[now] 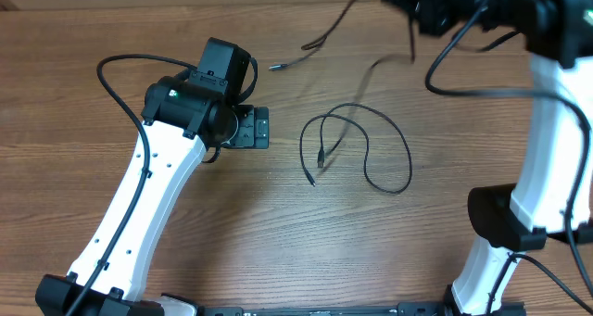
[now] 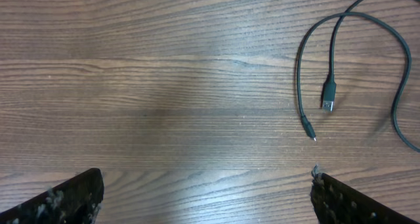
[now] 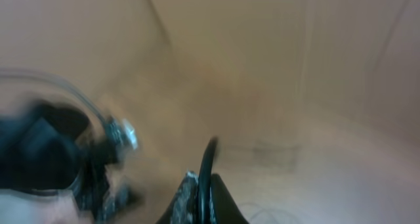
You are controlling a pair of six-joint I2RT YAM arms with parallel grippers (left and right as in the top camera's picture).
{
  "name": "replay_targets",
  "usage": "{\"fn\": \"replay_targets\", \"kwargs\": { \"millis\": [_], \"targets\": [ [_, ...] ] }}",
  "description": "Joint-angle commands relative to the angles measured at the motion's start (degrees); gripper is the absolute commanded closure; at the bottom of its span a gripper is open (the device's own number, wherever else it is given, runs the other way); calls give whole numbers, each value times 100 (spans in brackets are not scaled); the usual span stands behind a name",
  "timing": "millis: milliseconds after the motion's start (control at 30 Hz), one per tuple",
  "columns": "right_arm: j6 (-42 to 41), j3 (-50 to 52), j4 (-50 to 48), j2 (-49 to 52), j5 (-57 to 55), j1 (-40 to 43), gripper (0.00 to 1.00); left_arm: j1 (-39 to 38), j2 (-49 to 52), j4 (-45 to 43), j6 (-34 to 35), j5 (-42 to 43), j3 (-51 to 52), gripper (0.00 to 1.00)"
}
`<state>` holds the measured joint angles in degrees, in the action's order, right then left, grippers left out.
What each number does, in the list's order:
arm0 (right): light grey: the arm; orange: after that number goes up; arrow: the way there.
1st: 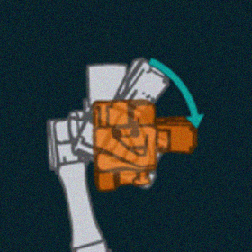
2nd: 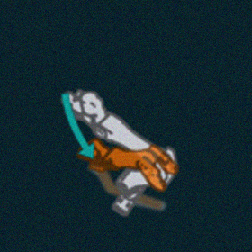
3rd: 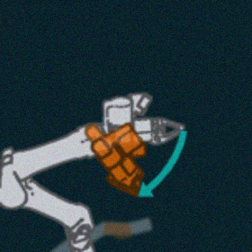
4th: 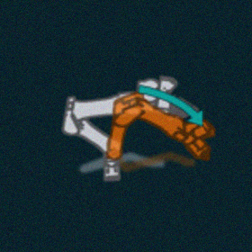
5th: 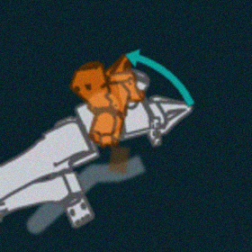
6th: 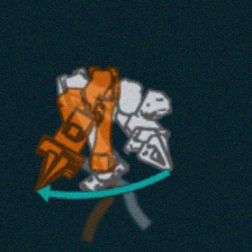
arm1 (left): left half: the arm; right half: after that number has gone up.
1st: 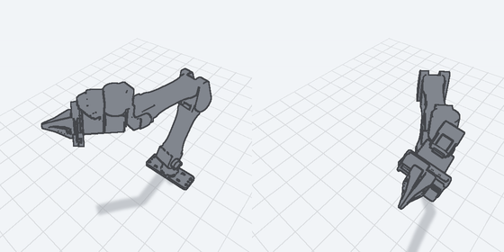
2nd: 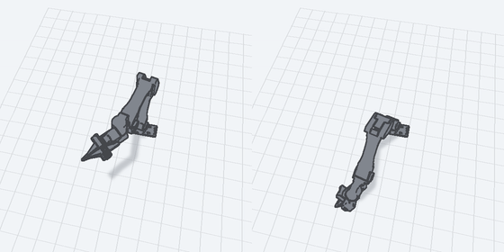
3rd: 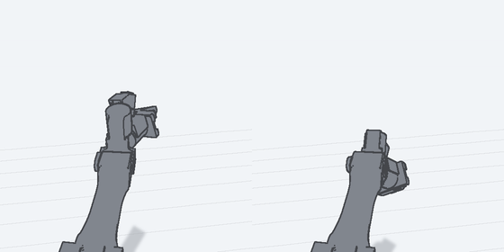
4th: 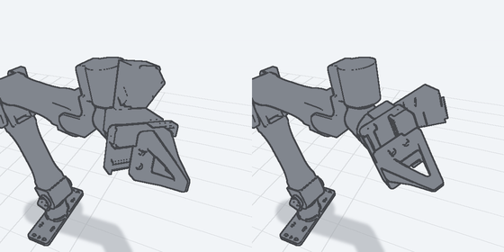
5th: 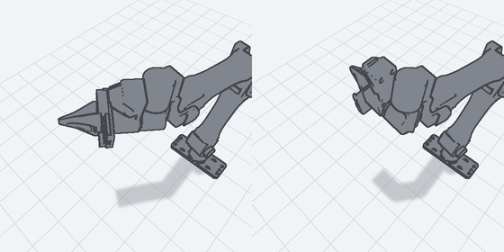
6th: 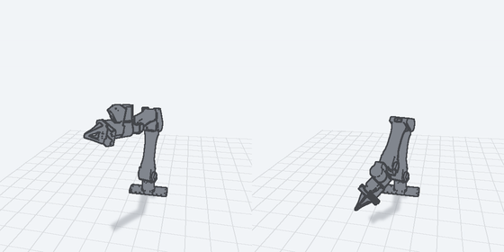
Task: Untangle cables
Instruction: 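Lift the held cable and carry it to the upper right corner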
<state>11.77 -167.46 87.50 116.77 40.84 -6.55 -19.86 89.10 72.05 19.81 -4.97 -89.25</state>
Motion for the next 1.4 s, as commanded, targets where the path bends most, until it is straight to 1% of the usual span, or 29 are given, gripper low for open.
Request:
{"fn": "replay_targets", "kwargs": {
  "millis": [0,67,133,167,367,400,433,533,700,867,1033,1233,1367],
  "targets": [
    [-994,-922,-662,-225,-136,-17,96,-4,-37,-9,101,11,-92,1],
    [-1353,-1266,-1174,-240,-763,-17,96,-4,-37,-9,101,11,-92,0],
    [-1351,-1252,-1464,-295,-1346,-13,96,-4,-37,-9,101,11,-92,0],
    [-1351,-1252,-1587,-299,-1832,-13,96,-4,-37,-9,101,11,-92,0],
    [-1351,-1252,-1663,-284,-4059,-13,96,-4,-37,-9,101,11,-92,1],
    [-1351,-1252,-1665,-278,-4277,-13,96,-4,-37,-9,101,11,-92,0],
    [-1351,-1250,-1655,-271,-4815,4,96,-4,-37,-9,101,11,-92,0],
    [-1351,-1250,-1622,-264,-5416,164,96,-4,-37,-9,101,11,-92,0],
    [-1373,-1250,-1633,-164,-5578,734,96,-4,-37,-9,101,11,-92,0],
    [-1961,-1250,-1652,101,-5574,1462,96,-4,-37,-9,101,11,-92,0],
    [-2269,-1250,-1751,656,-5556,2190,96,-4,-37,-9,101,11,-92,0],
    [-2835,-1250,-1871,1316,-5322,2765,96,-4,-37,-9,101,11,-92,0],
    [-2833,-1250,-1991,1681,-5322,3051,96,-4,-37,-9,101,11,-92,0]
  ]
}}
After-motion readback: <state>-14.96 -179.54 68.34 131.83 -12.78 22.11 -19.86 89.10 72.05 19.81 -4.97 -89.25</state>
